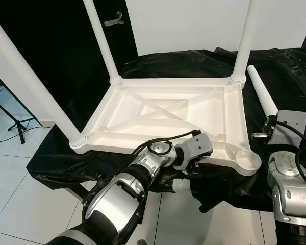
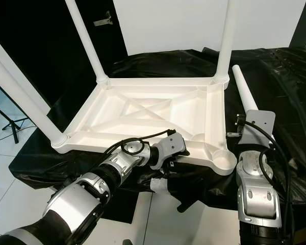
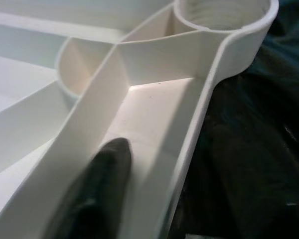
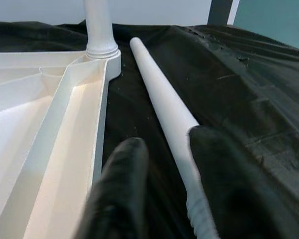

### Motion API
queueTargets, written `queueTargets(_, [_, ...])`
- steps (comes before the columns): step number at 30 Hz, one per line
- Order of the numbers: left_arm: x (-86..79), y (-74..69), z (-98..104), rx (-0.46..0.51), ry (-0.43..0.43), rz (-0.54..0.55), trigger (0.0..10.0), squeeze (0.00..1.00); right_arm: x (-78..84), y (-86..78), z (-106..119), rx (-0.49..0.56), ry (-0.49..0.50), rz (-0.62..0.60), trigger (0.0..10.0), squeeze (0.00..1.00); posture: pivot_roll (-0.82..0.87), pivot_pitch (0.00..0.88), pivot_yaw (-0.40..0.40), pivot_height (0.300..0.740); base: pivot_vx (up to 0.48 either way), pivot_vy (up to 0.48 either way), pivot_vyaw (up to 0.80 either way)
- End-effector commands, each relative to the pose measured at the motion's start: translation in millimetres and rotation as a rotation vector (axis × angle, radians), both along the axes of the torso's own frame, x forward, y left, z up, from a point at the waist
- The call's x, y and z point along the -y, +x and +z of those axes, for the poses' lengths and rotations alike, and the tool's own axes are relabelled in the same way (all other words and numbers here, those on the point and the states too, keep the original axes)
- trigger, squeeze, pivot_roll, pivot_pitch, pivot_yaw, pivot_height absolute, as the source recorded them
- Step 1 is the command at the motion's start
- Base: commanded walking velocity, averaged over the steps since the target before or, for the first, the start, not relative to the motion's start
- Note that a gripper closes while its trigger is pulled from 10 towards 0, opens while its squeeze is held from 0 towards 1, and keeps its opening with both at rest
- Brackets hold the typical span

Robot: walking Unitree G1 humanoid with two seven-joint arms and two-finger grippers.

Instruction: Building children table

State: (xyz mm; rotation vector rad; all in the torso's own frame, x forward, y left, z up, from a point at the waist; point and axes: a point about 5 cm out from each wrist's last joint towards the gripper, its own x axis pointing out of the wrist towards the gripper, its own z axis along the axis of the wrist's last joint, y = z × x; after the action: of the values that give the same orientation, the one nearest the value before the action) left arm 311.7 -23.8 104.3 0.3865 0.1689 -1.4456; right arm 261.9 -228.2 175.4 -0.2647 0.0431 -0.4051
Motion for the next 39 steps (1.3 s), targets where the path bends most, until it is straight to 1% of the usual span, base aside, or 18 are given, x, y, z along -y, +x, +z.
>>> queueTargets(1, [-10.3,11.3,-3,0.06,-0.034,0.223,10.0,1.0,0.1,1.8,-1,-0.009,0.007,0.002,10.0,1.0,-0.03,0.0,0.116,0.74,0.0,0.0,0.0])
queueTargets(3, [-9.0,10.4,0,0.051,-0.066,0.21,10.0,1.0,1.3,2.1,-1,-0.008,0.004,-0.002,10.0,1.0,-0.03,0.0,0.116,0.74,0.0,0.0,0.0])
queueTargets(4, [-7.6,9.6,3,0.043,-0.105,0.2,10.0,0.0,2.1,2.3,0,-0.008,0.003,-0.005,10.0,0.0,-0.03,0.0,0.116,0.74,0.0,0.0,0.0])
queueTargets(6, [-5.7,10.0,12,0.036,-0.188,0.197,10.0,0.0,4.0,2.5,0,-0.013,0.002,-0.01,10.0,0.0,-0.03,0.0,0.115,0.74,0.0,0.0,0.0])
queueTargets(10, [-5.1,11.8,23,0.02,-0.273,0.192,10.0,0.0,9.7,1.4,-1,-0.044,-0.008,-0.021,10.0,0.0,-0.03,0.0,0.116,0.74,0.0,0.0,0.0])
queueTargets(14, [-7.6,12.9,40,-0.04,-0.403,0.135,10.0,0.0,29.6,-1.8,-4,-0.131,-0.084,-0.034,10.0,0.0,-0.04,0.0,0.117,0.74,0.0,0.0,0.0])
queueTargets(16, [-9.9,12.7,45,-0.046,-0.428,0.109,10.0,0.0,42.1,-3.5,-7,-0.167,-0.066,-0.056,10.0,0.0,-0.03,0.0,0.115,0.74,0.0,0.0,0.0])
queueTargets(18, [-10.4,12.6,45,-0.045,-0.429,0.106,10.0,0.0,45.2,-3.8,-8,-0.173,-0.05,-0.064,10.0,0.0,-0.03,0.0,0.114,0.74,0.0,0.0,0.0])
queueTargets(19, [-10.6,12.5,45,-0.042,-0.427,0.105,10.0,0.0,48.8,-3.2,-7,-0.167,-0.038,-0.074,10.0,0.7,-0.03,0.0,0.114,0.74,0.0,0.0,0.0])
queueTargets(20, [-10.6,12.5,45,-0.04,-0.426,0.106,10.0,0.0,51.0,-2.4,-5,-0.157,-0.03,-0.078,10.0,1.0,-0.03,0.0,0.113,0.74,0.0,0.0,0.0])
queueTargets(24, [-10.1,12.2,46,-0.042,-0.433,0.109,10.0,0.0,53.1,0.5,-2,-0.145,-0.007,-0.073,10.0,1.0,-0.03,0.0,0.111,0.74,0.0,0.0,0.0])
queueTargets(25, [-8.2,11.1,46,-0.042,-0.436,0.108,10.0,0.0,54.5,3.8,-4,-0.156,0.036,-0.062,10.0,1.0,-0.03,0.0,0.109,0.74,0.0,0.0,0.0])
queueTargets(26, [-6.3,9.6,46,-0.039,-0.435,0.105,10.0,0.0,55.8,7.2,-6,-0.17,0.077,-0.044,10.0,0.0,-0.02,0.0,0.107,0.74,0.0,0.0,0.0])
queueTargets(32, [-3.6,6.0,46,-0.032,-0.43,0.096,10.0,0.0,62.1,14.8,-15,-0.221,0.226,0.004,10.0,0.0,-0.01,0.0,0.103,0.74,0.0,0.0,0.0])
queueTargets(33, [-3.4,5.6,46,-0.029,-0.428,0.096,10.0,0.0,63.7,16.5,-17,-0.23,0.264,0.022,10.0,0.27,-0.01,0.0,0.102,0.74,0.0,0.0,0.0])
queueTargets(34, [-3.4,5.6,46,-0.029,-0.428,0.096,10.0,0.0,63.7,16.5,-17,-0.23,0.264,0.022,10.0,0.27,-0.01,0.0,0.102,0.74,0.0,0.0,0.0])
queueTargets(35, [-2.8,5.2,46,-0.026,-0.426,0.096,10.0,0.0,66.4,17.9,-20,-0.243,0.303,0.032,10.0,1.0,-0.01,0.0,0.103,0.74,0.0,0.0,0.0])
queueTargets(39, [-0.9,2.9,45,-0.011,-0.406,0.085,10.0,0.0,74.0,18.9,-31,-0.286,0.395,0.03,10.0,1.0,-0.01,0.0,0.105,0.74,0.0,0.0,0.0])
